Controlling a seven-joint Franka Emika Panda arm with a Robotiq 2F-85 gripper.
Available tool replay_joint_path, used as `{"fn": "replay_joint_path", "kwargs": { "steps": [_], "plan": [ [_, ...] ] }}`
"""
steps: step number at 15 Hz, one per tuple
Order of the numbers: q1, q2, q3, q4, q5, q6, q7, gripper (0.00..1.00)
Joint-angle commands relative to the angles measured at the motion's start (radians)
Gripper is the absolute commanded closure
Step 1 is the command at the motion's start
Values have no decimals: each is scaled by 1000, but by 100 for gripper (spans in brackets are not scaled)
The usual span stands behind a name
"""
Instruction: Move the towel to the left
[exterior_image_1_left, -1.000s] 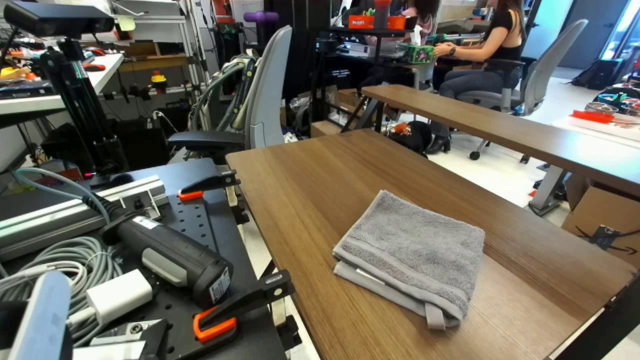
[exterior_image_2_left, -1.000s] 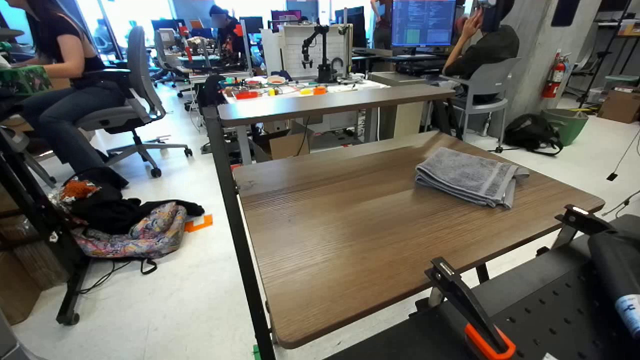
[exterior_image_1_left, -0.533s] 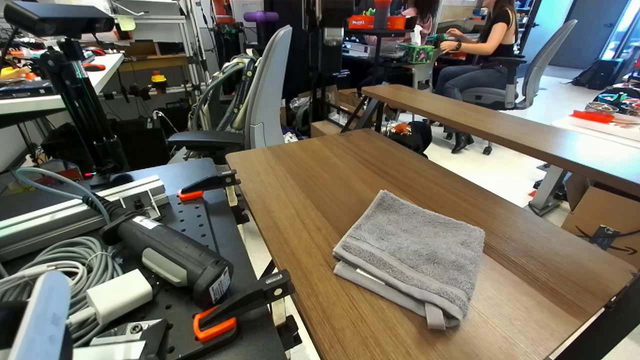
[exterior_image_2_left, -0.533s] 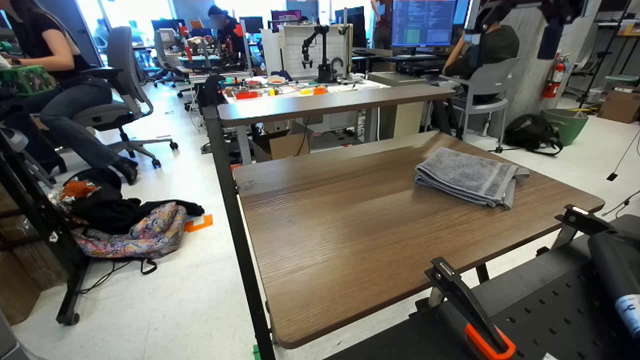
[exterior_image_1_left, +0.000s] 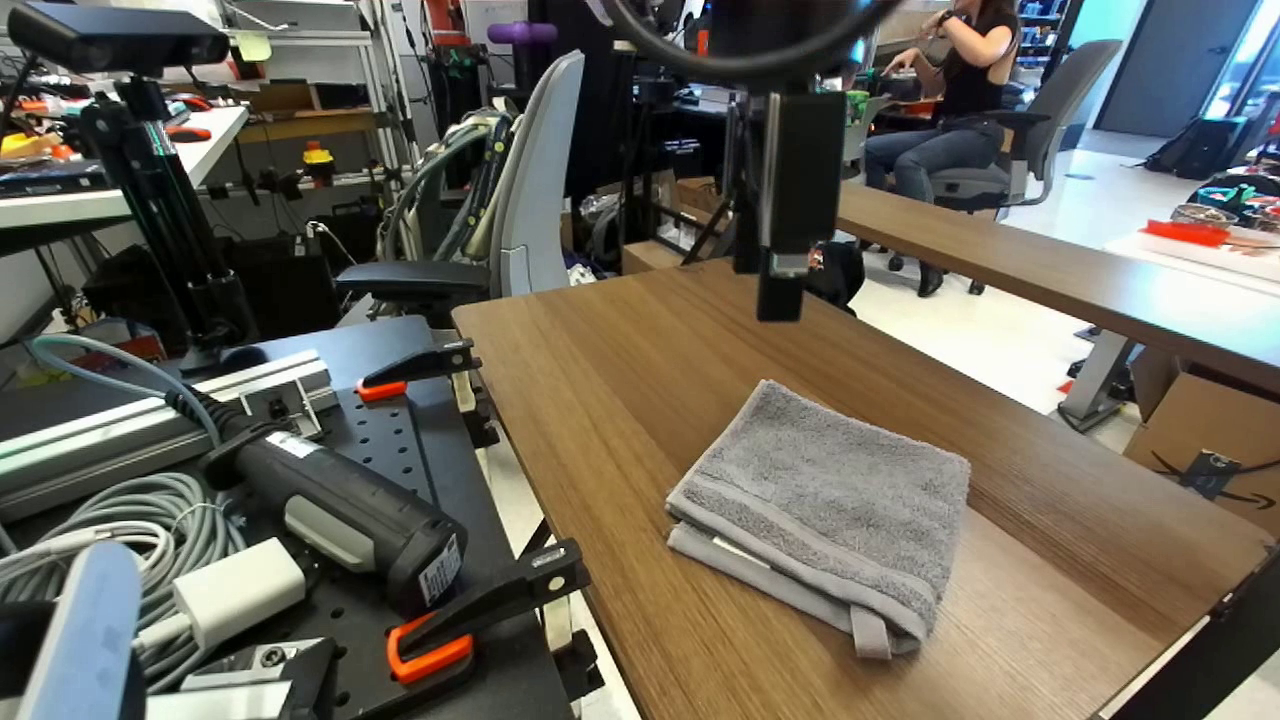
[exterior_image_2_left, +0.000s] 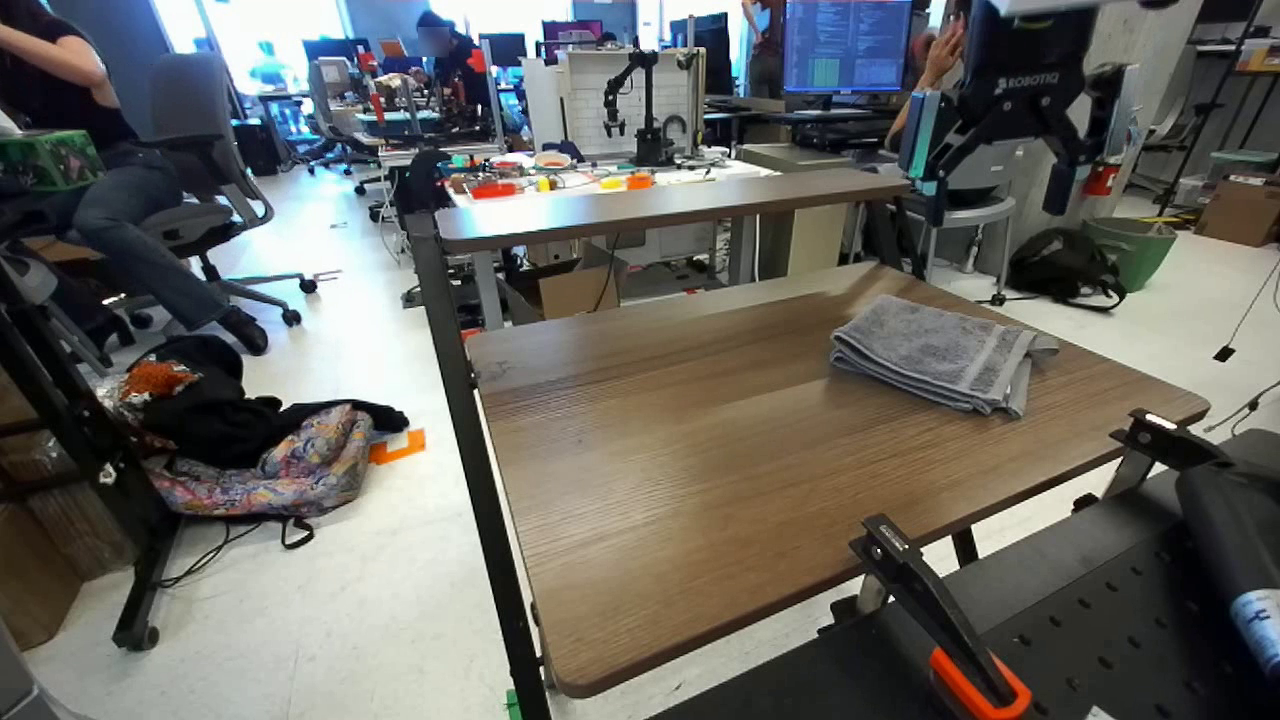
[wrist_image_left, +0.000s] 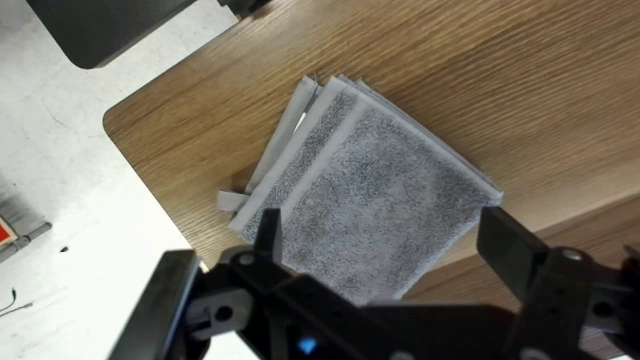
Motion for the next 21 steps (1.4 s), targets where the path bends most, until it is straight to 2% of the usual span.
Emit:
{"fn": "replay_joint_path", "kwargs": {
  "steps": [1, 6, 10, 15, 21],
  "plan": [
    [4, 137, -65, 82, 13, 87, 23, 0],
    [7, 305, -124, 164, 88, 183, -8, 0],
    [16, 399, -137, 207, 149, 188, -20, 0],
    [36, 481, -122, 253, 211, 194, -16, 0],
    [166, 572, -144, 267, 211, 330, 59, 0]
  ]
}}
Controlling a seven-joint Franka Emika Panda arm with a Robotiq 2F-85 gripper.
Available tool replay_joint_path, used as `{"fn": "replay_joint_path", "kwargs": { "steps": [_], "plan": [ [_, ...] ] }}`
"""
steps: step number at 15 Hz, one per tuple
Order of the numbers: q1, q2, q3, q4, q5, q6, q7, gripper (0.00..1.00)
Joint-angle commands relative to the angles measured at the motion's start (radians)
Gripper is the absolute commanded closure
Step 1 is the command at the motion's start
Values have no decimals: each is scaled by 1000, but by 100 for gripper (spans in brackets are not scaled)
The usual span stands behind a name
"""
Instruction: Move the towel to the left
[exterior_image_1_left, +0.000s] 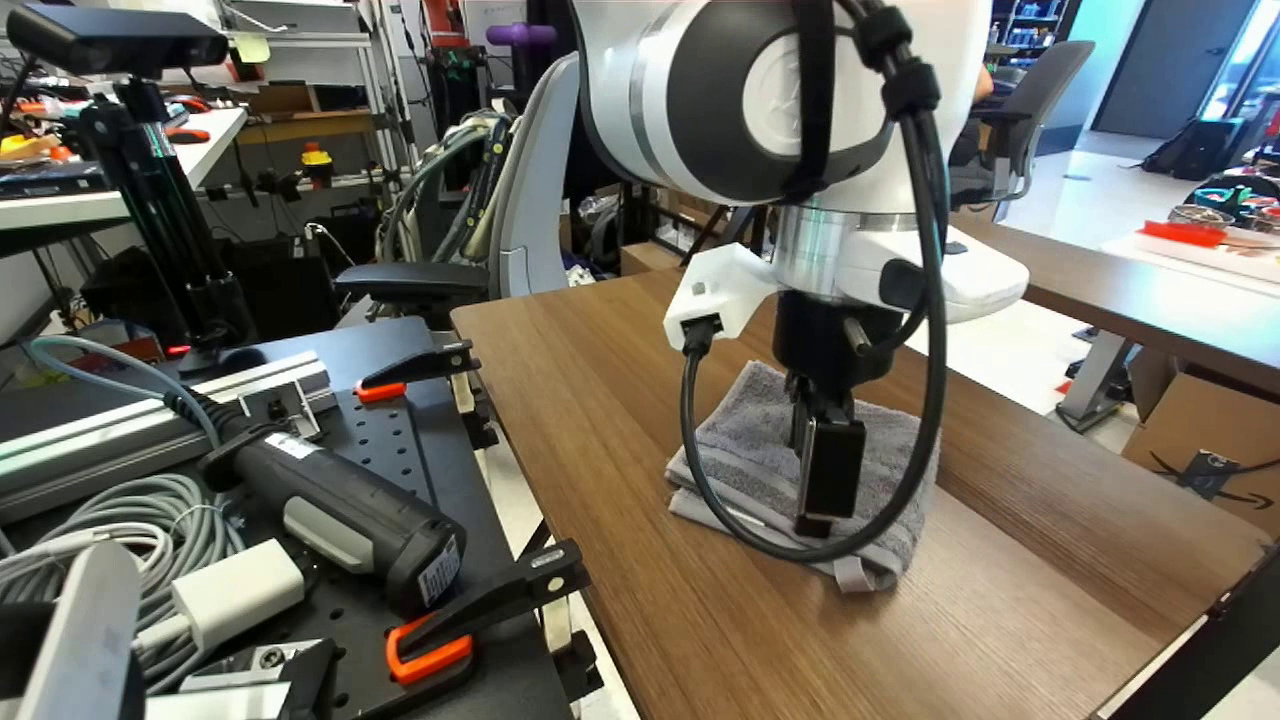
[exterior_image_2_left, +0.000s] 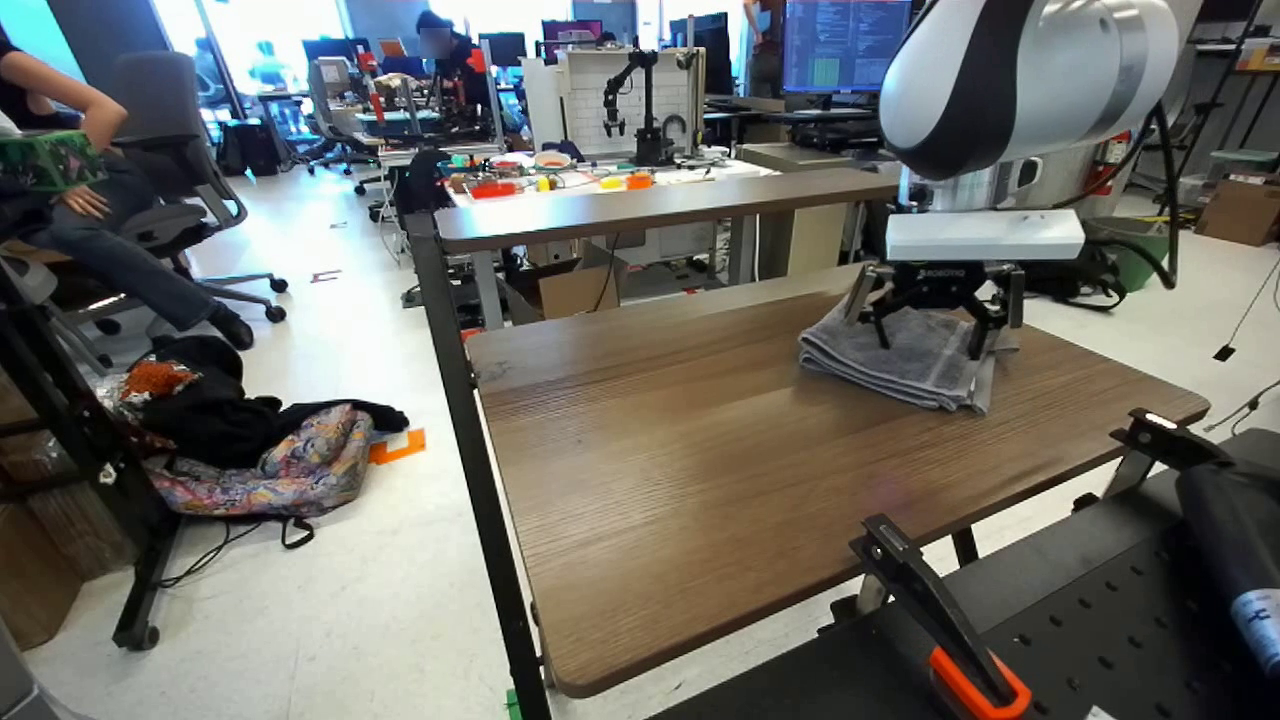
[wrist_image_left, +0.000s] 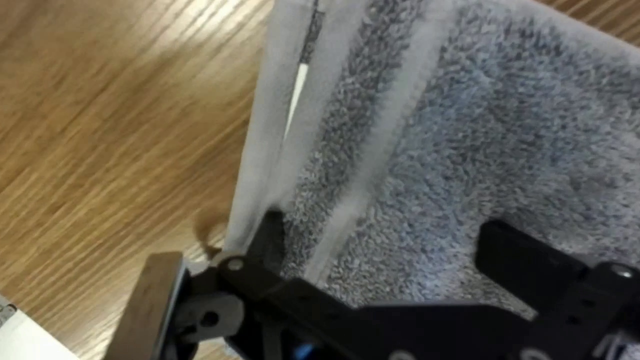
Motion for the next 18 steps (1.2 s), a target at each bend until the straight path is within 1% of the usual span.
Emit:
{"fn": "replay_joint_path", "kwargs": {
  "steps": [1, 5, 6, 7, 11, 13, 16, 18],
  "plan": [
    [98, 87, -22, 25, 31, 102, 51, 0],
    [188, 131, -5, 48, 68, 132, 128, 0],
    [201, 135, 1, 56, 76, 134, 140, 0],
    [231, 137, -1, 66, 80, 127, 167, 0],
    [304, 159, 10, 138, 98, 85, 259, 0],
    [334, 177, 9, 179, 94, 71, 311, 0],
    [357, 191, 11, 228, 86, 42, 372, 0],
    [370, 192, -1, 256, 73, 23, 407, 0]
  ]
}}
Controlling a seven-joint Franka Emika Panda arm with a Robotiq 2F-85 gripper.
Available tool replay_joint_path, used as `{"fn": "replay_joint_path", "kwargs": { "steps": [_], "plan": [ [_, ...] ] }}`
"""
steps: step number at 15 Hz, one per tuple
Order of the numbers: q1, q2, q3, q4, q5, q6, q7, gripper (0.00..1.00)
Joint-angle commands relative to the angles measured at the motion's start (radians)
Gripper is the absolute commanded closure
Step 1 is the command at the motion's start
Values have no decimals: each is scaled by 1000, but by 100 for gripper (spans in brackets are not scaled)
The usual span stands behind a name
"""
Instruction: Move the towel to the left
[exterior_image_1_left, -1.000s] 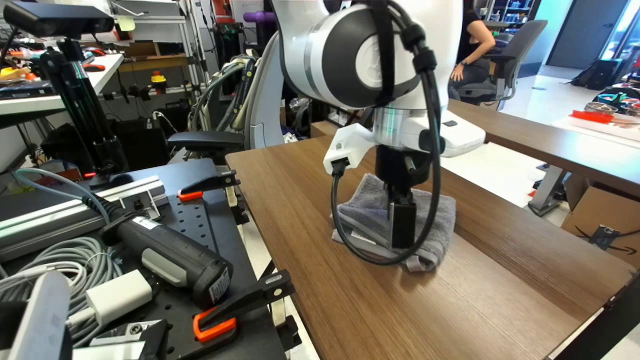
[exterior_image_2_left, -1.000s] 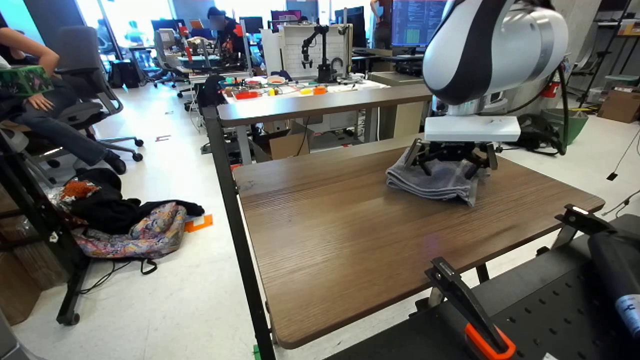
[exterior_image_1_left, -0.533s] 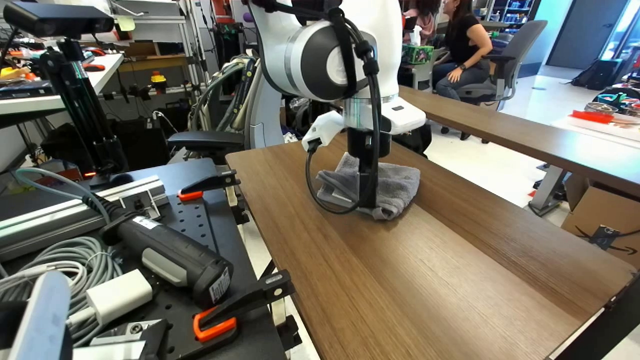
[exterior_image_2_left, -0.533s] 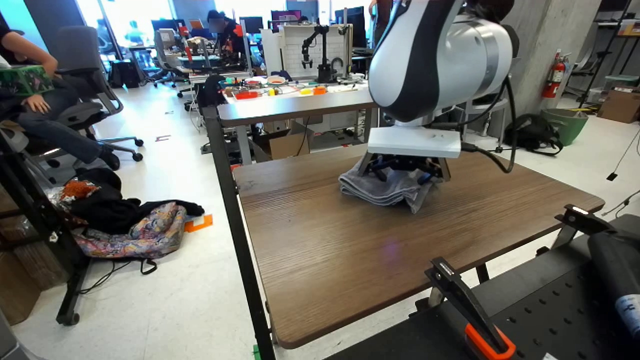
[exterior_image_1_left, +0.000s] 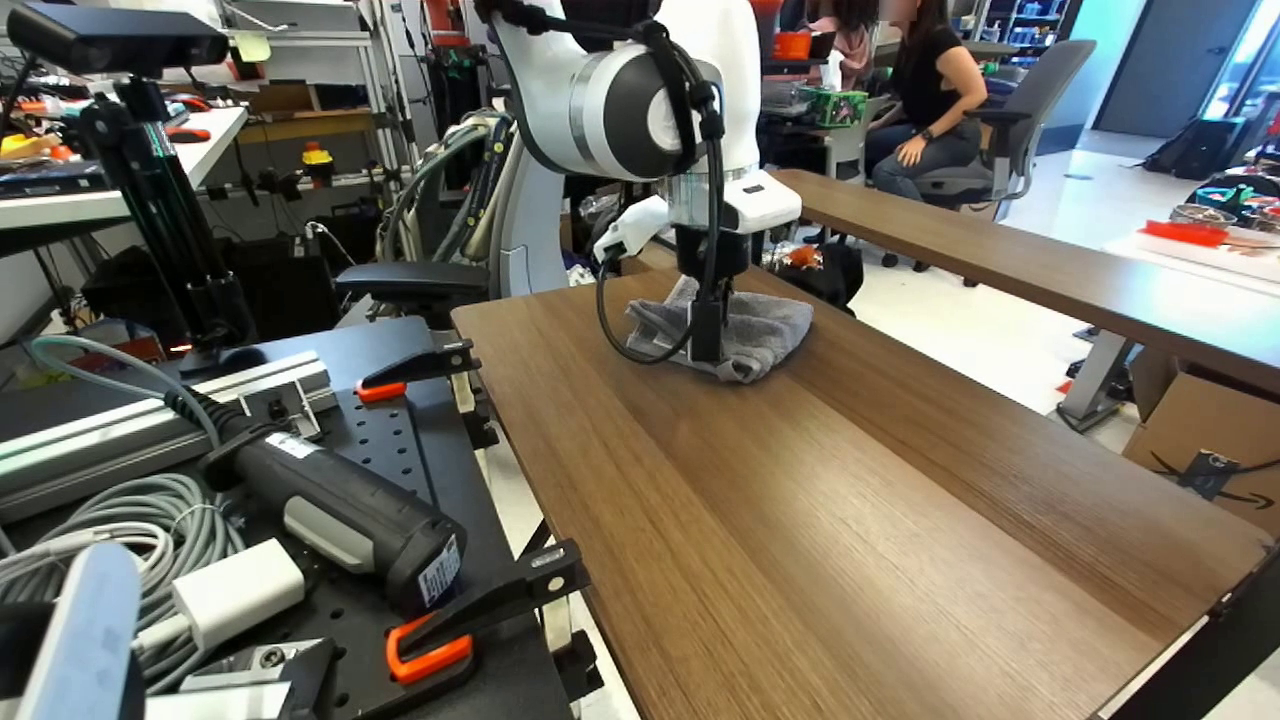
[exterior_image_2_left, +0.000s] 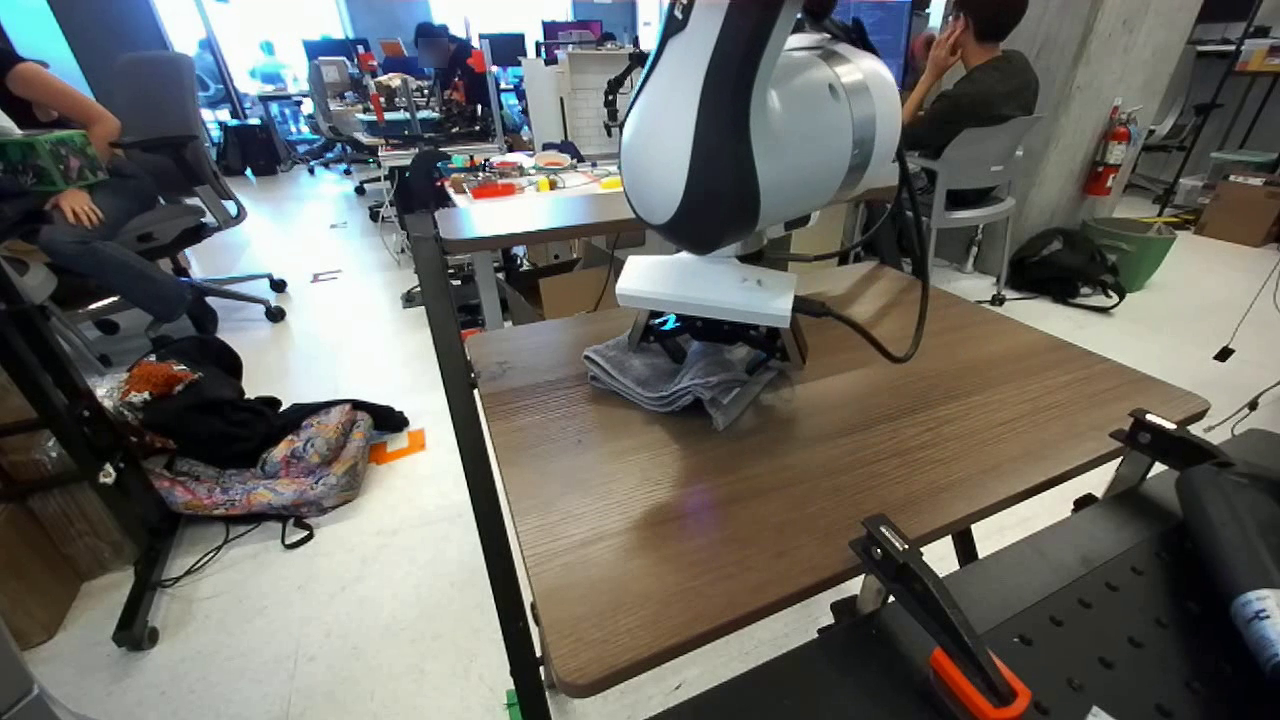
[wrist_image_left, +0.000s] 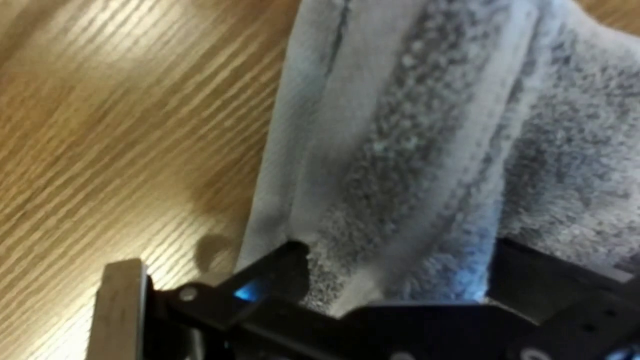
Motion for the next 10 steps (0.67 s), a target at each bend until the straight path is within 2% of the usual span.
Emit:
{"fn": "replay_joint_path", "kwargs": {
  "steps": [1, 7, 9, 10],
  "plan": [
    [28, 40, -17, 90, 8, -60, 70, 0],
    [54, -87, -54, 108, -35, -159, 173, 0],
    [2, -156, -4, 84, -21, -234, 131, 0],
    [8, -82, -8, 122, -37, -164, 153, 0]
  ]
}}
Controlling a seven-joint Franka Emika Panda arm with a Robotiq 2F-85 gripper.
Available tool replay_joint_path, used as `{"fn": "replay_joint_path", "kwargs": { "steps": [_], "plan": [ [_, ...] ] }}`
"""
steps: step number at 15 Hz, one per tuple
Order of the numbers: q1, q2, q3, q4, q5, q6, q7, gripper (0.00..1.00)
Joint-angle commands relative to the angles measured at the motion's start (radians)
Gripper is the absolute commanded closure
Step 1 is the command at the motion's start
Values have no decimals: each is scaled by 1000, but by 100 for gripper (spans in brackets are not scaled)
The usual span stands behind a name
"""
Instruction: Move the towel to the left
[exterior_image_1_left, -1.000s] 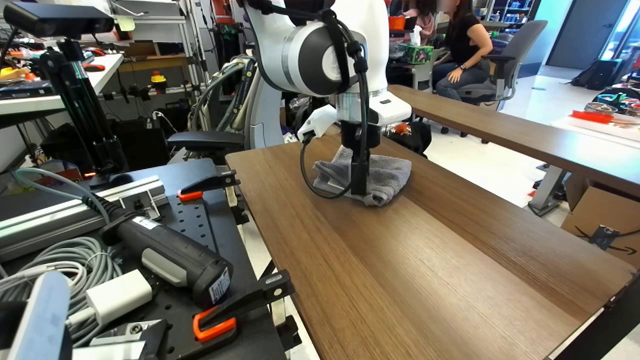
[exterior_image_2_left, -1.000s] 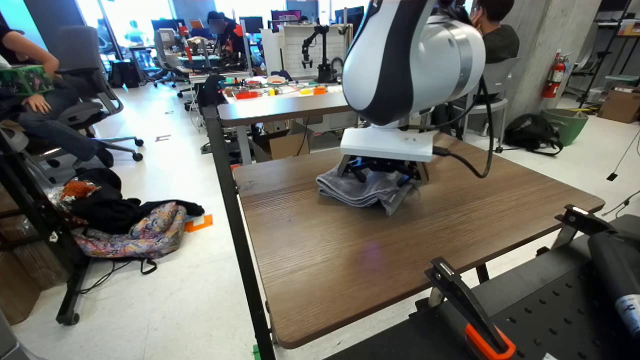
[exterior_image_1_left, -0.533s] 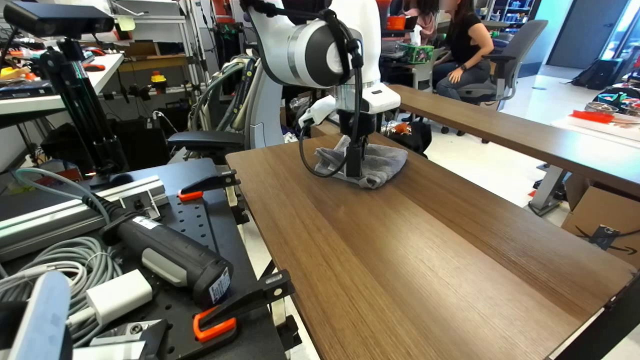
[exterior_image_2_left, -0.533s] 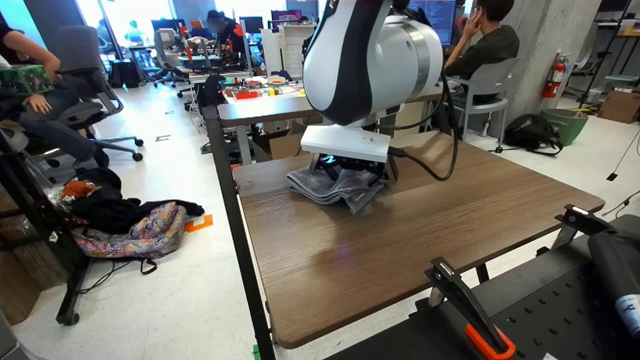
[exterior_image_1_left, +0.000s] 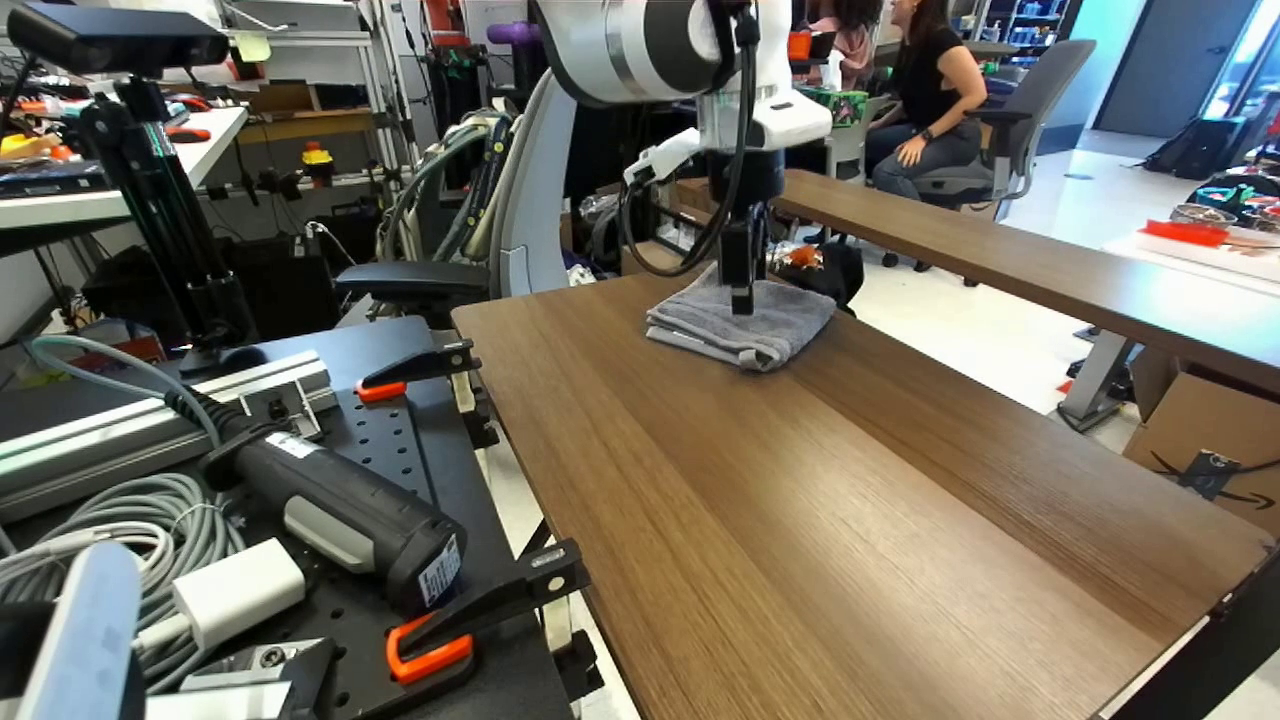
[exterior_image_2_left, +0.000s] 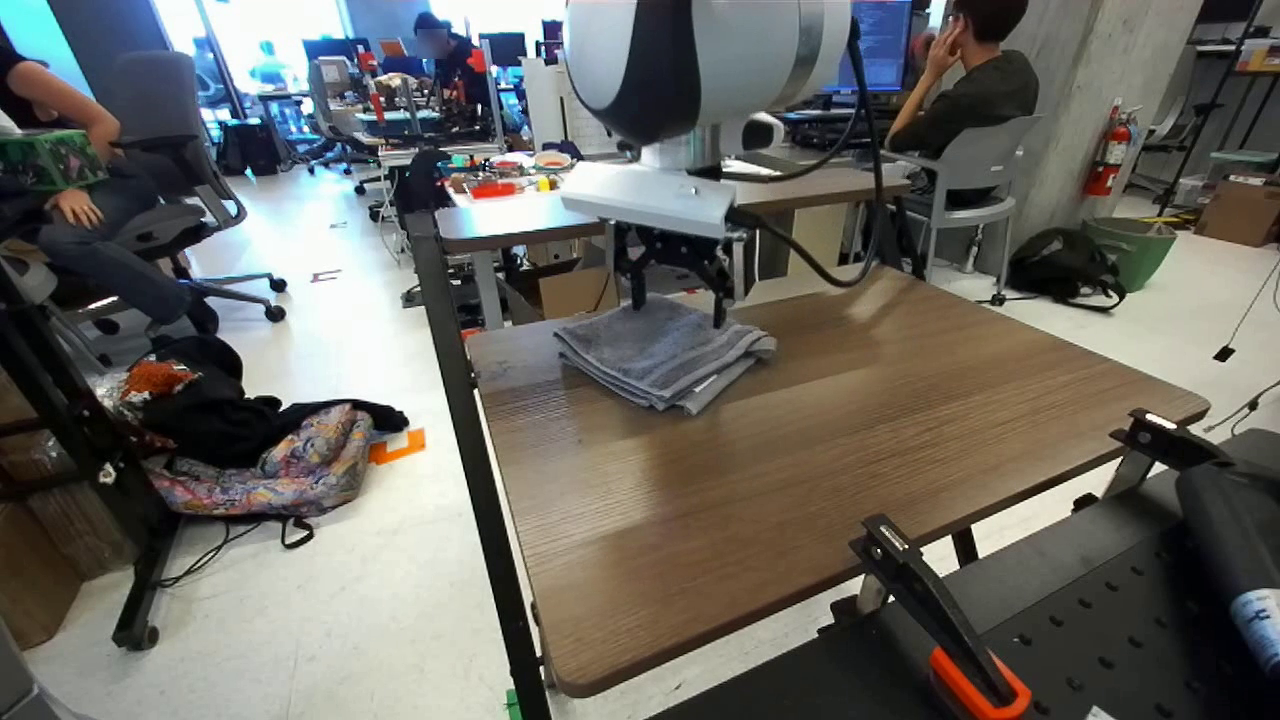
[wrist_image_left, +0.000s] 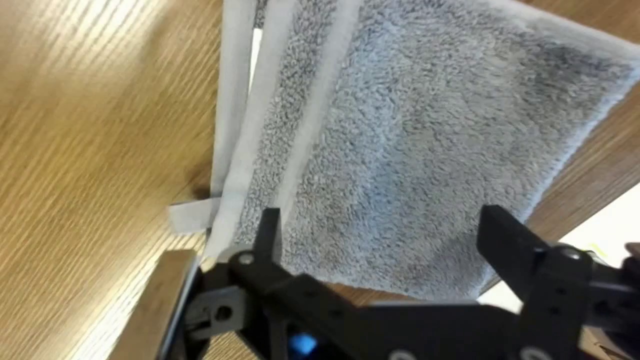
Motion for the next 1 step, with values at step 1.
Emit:
{"fn": "replay_joint_path", "kwargs": {
  "steps": [1],
  "plan": [
    [-28, -26, 28, -1, -29, -31, 18, 0]
  ]
}}
